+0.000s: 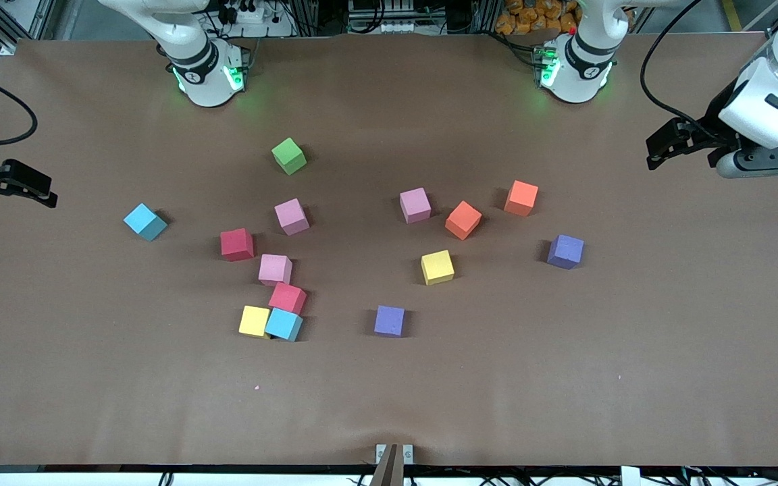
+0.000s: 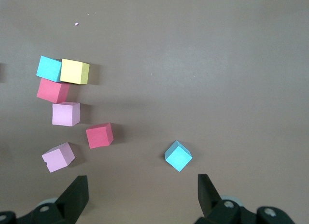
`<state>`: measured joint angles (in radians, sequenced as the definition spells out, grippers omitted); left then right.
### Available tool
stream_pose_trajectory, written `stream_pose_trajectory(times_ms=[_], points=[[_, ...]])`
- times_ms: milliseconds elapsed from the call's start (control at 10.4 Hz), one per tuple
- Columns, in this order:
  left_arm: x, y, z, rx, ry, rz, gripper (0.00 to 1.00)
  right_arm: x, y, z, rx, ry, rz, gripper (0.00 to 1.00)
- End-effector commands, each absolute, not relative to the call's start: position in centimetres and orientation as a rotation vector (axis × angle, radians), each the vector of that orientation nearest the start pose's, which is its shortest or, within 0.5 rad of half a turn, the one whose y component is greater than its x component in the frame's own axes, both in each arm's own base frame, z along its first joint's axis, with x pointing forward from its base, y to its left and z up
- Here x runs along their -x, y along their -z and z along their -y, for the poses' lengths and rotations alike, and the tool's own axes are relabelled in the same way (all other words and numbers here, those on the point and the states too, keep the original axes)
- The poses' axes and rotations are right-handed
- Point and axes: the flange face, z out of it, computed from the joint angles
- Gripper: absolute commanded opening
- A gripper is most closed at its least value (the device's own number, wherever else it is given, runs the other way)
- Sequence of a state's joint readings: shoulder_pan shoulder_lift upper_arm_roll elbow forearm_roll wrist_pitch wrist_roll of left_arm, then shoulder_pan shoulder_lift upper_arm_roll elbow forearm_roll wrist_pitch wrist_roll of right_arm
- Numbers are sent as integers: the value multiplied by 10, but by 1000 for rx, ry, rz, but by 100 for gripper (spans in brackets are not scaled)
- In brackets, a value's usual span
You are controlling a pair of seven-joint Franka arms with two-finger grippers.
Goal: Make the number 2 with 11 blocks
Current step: 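Reach the left gripper to the purple cube while the right gripper moves out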
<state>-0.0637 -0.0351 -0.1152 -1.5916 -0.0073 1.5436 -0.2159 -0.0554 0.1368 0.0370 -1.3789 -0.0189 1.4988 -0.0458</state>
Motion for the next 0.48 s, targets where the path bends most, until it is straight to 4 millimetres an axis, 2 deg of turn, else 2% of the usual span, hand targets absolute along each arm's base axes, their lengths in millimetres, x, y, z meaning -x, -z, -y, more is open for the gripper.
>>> stream_pose_trajectory(times_ms=[0,383], points=[[-535,-636,102,3157,-20,28,100,-593,-633,17,3162,-28,59,100],[-543,-626,102,3155,-46,31,100,-594,-631,21,3164,-28,44,100]])
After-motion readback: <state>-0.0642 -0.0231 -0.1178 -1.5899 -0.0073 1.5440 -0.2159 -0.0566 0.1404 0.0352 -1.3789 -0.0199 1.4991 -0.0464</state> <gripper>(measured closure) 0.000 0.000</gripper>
